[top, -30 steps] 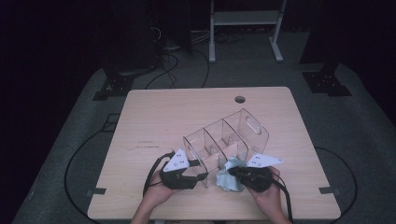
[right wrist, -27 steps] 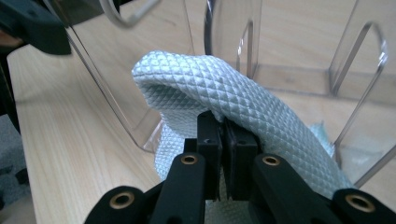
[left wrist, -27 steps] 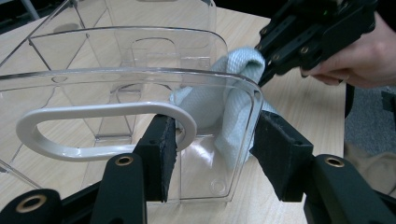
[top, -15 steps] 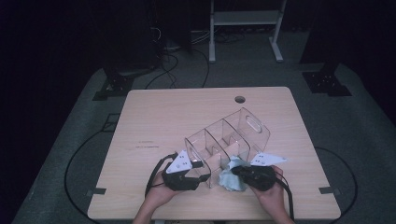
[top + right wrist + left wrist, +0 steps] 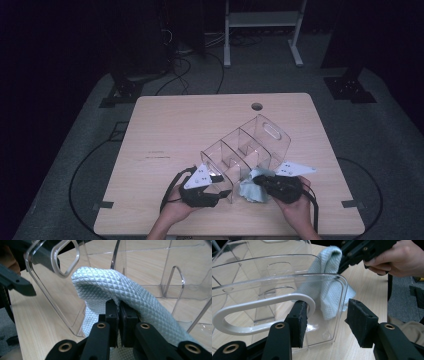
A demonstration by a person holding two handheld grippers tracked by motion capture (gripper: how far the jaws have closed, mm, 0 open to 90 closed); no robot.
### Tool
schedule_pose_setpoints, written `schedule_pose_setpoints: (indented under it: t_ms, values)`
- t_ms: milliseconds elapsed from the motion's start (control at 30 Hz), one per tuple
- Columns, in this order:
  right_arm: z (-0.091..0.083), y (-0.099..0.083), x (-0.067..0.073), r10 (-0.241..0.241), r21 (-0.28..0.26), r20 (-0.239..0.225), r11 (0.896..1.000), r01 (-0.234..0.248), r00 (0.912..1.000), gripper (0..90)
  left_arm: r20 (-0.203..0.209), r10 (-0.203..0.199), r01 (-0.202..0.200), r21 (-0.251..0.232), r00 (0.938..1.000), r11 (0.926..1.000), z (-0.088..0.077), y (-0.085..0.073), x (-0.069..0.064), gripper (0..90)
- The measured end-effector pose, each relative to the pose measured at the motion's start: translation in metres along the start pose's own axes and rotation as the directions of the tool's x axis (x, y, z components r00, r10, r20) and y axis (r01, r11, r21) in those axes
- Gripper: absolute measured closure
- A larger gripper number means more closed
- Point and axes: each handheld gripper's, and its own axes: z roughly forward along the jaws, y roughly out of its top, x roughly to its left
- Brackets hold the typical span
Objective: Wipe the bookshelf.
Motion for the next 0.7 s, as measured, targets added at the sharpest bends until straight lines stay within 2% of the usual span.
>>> schedule_pose_setpoints:
  t_ms: [100, 267, 467, 700]
  values:
    - [0.001, -0.003, -0.003, 0.011, -0.003, -0.008, 1.0, -0.011, 0.9999, 85.8, 0.001, 0.0, 0.0, 0.003, 1.0, 1.0, 0.001, 0.0, -0.001, 50.5]
    - [0.01, -0.014, -0.006, 0.026, 0.054, -0.008, 0.998, -0.025, 0.9996, 85.8, 0.002, 0.001, -0.001, 0.004, 1.0, 1.0, 0.001, 0.0, -0.001, 50.3]
    - [0.01, -0.014, -0.006, 0.022, 0.05, -0.006, 0.999, -0.021, 0.9997, 85.9, -0.007, 0.001, -0.001, -0.01, 1.0, 1.0, -0.005, 0.0, 0.003, 48.6]
    - [0.01, -0.015, -0.006, 0.025, 0.051, -0.009, 0.998, -0.024, 0.9997, 85.8, -0.044, -0.019, 0.018, -0.026, 0.9989, 0.9995, -0.017, -0.003, 0.014, 47.7]
